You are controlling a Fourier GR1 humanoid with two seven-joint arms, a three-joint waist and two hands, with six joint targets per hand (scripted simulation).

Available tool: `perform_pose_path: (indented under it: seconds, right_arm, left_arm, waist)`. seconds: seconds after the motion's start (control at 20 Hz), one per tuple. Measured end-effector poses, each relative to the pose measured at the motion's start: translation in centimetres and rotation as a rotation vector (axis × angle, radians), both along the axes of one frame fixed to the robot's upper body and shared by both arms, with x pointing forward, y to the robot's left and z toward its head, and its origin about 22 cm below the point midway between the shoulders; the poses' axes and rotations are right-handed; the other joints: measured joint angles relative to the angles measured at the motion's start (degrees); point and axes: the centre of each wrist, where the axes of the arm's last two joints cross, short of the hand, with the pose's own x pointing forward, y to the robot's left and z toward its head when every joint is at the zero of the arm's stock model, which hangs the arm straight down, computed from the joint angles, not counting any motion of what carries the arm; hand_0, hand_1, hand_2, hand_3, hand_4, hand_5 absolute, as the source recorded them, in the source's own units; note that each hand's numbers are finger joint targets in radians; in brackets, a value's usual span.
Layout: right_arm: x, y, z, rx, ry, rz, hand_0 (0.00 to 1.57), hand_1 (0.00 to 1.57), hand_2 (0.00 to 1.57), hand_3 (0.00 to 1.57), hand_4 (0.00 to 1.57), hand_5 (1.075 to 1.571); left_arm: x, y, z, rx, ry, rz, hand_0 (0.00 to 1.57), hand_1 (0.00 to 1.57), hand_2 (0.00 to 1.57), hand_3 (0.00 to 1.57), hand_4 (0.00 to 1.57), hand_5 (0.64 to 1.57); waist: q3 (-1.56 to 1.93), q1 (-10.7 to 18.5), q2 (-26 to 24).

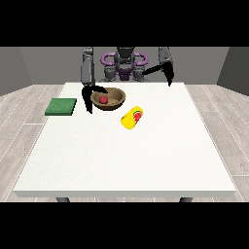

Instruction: Pick the cup and pour the ball into the bowl, then pick the bowl and place it on the pad

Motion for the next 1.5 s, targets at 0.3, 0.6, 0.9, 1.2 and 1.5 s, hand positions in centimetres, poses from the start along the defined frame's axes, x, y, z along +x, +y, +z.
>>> perform_pose_path:
  seconds: [0.3,0.6,0.9,1.2,1.5]
  right_arm:
    - [-0.5,-1.2,-0.2,-0.122,0.031,-0.060,1.57,1.57,1.57,1.57,1.05,1.551]
    - [0.2,-1.3,0.5,-0.237,0.144,-0.081,1.57,1.57,1.57,1.57,1.02,1.555]
    - [1.6,-0.2,1.9,-0.292,0.293,-0.040,1.57,1.57,1.57,1.57,1.04,1.559]
    - [3.4,-0.4,5.0,-0.270,0.357,0.002,1.57,1.57,1.57,1.57,1.06,1.559]
    - [3.8,-6.8,7.9,-0.233,0.311,-0.050,1.57,1.57,1.57,1.57,1.07,1.557]
  left_arm:
    - [0.4,0.9,1.0,-0.016,-0.031,-0.005,0.00,0.00,0.00,0.00,0.00,1.568]
    - [0.6,2.0,1.1,-0.024,-0.013,0.009,0.00,0.00,0.00,0.00,0.00,1.570]
    - [-0.1,4.6,-1.5,-0.035,0.053,0.082,0.00,0.00,0.00,0.00,0.00,1.570]
    - [-0.6,8.1,-2.9,-0.044,0.101,0.142,0.00,0.00,0.00,0.00,0.00,1.569]
    - [-0.5,7.9,-2.5,-0.050,0.055,0.141,0.00,0.00,0.00,0.00,0.00,1.568]
  waist:
    - [-1.13,0.92,0.82]
    - [-0.93,0.82,-0.81]
    - [-0.04,-2.57,-4.06]
    - [0.17,-6.05,-6.79]
    - [0.24,-5.84,-3.91]
